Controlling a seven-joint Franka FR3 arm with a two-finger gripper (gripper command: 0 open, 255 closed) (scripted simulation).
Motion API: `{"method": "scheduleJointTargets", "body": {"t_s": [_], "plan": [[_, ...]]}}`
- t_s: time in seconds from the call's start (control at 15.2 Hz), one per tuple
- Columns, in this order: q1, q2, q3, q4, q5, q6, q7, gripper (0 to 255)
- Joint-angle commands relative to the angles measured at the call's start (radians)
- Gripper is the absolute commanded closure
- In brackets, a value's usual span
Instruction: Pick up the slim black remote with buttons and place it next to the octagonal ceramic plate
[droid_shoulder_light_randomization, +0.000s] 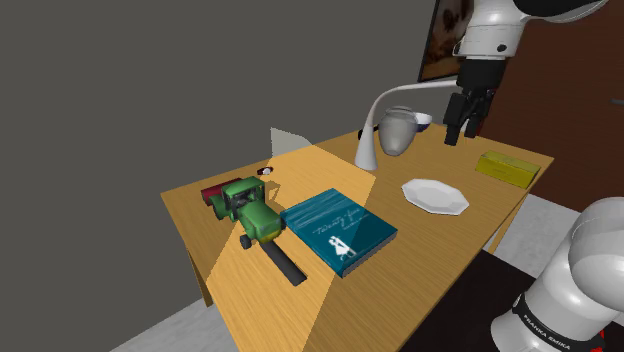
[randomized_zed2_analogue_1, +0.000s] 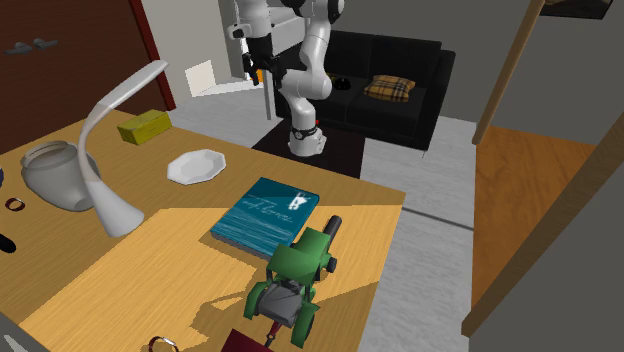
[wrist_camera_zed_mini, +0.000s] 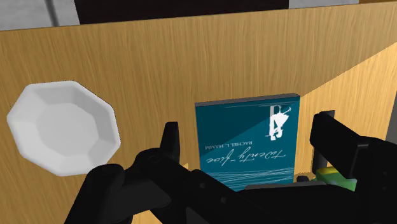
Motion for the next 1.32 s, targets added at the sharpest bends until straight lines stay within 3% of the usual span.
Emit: {"method": "scheduleJointTargets", "body": {"t_s": [0.0,0.66,1.25], "plan": [[0.0,0.0,0.0,0.0,0.0,0.0,0.0,0],[0.055,0.17,0.142,-0.112,0.104,0.307,0.139,0],[0.091,0.437,0.267,-0.092,0.147,0.582,0.262,0]]}}
